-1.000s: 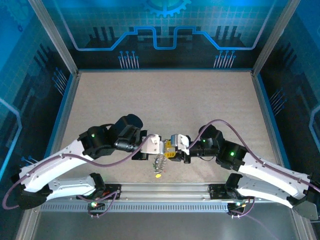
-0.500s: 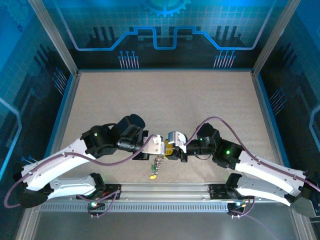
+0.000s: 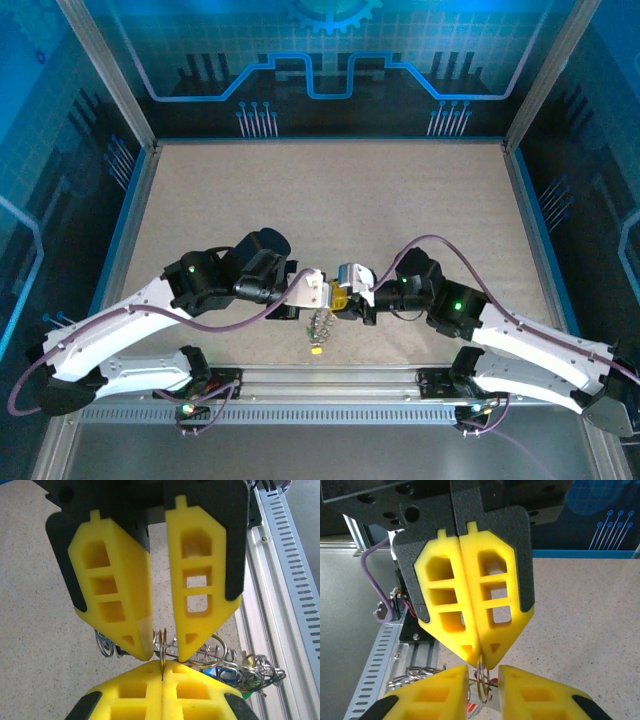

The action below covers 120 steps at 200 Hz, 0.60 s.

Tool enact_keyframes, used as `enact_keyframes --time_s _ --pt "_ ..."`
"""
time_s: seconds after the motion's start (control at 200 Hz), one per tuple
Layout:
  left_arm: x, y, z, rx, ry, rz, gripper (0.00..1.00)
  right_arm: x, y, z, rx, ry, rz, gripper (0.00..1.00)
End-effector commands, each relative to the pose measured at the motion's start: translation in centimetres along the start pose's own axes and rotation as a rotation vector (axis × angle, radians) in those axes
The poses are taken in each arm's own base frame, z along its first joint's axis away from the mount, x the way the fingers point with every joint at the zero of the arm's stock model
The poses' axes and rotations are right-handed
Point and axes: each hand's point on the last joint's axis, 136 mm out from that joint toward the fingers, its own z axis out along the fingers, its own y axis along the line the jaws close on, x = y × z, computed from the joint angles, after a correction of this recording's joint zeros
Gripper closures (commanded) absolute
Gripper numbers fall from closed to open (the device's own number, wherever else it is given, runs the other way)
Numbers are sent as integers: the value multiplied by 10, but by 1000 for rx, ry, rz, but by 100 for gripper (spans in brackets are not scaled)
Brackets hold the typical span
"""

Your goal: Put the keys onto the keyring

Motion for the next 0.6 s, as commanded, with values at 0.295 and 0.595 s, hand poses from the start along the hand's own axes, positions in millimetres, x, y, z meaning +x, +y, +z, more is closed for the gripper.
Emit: enact_keyframes --time_s 0.295,0.595 --pt "-25 14 -12 -74 -103 -11 100 4 -1 -3 16 -19 5 100" --pt "8 1 -11 -143 -199 -178 54 -11 13 -23 -17 -114 -175 100"
